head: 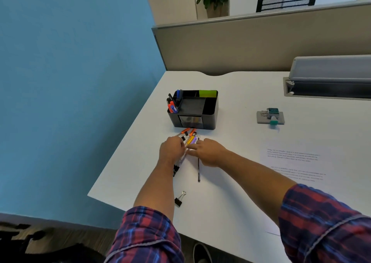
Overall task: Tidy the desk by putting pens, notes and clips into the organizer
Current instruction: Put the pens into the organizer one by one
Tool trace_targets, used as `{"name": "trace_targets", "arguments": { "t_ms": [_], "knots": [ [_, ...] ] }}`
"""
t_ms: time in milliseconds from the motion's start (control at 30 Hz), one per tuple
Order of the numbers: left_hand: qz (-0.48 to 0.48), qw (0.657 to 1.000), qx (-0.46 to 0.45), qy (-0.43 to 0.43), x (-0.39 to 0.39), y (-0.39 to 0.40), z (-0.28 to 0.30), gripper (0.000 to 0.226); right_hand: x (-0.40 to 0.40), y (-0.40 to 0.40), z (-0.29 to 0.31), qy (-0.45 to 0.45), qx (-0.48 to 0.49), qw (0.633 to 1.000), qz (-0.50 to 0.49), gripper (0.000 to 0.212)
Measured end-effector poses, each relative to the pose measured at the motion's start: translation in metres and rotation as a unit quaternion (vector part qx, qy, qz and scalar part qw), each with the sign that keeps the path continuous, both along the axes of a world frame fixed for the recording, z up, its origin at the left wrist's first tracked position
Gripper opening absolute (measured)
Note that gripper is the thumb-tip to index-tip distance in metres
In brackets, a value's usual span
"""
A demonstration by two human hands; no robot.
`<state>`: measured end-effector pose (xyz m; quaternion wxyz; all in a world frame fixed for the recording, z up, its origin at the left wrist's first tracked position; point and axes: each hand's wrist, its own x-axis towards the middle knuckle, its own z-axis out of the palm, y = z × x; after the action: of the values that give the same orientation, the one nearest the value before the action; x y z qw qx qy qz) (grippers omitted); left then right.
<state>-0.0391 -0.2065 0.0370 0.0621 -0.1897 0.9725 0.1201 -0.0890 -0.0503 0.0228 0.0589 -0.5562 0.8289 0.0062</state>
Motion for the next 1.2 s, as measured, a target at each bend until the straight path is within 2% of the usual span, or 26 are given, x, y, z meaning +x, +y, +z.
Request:
{"name": "trace_targets", "arguments": {
  "t_ms": [133,267,500,667,833,933,1000,1100,1200],
  "knots": [
    [-0.010,0.999,-0.032,-0.011,0.000,0.003,0.001,0.021,0.009,-0.005,-0.003,-0.013,0.010,1.000,-0.015,0.058],
    [-0.006,0.999,-0.041,-0.018,-0.001,0.004,0.001,0.020,0.011,-0.005,-0.001,0.019,0.008,1.000,0.000,0.054],
    [0.003,0.999,-0.018,-0.032,-0.013,0.015,-0.003,0.017,0.002,0.001,0.000,0.054,0.012,0.998,0.043,0.040],
    [-0.006,1.000,-0.011,-0.020,-0.020,0.017,-0.005,0.014,-0.001,0.003,0.007,0.045,0.027,0.996,0.067,0.033],
    [0.004,0.998,0.057,0.035,-0.025,0.014,0.002,0.011,-0.005,0.004,0.012,0.098,0.069,0.985,0.120,0.026],
    [0.004,0.993,0.108,0.052,-0.031,0.011,0.009,0.005,-0.008,-0.001,0.013,0.094,0.077,0.983,0.134,0.021],
    [0.011,0.989,0.136,0.054,-0.036,0.007,0.016,0.009,-0.008,-0.005,0.014,0.089,0.077,0.983,0.143,0.022],
    [0.017,0.987,0.142,0.076,-0.043,0.003,0.028,0.007,-0.006,-0.010,0.016,0.083,0.068,0.982,0.159,0.022],
    [0.039,0.978,0.170,0.118,-0.051,-0.001,0.044,0.021,-0.005,-0.012,0.010,0.109,0.039,0.981,0.158,0.020]
  ]
}}
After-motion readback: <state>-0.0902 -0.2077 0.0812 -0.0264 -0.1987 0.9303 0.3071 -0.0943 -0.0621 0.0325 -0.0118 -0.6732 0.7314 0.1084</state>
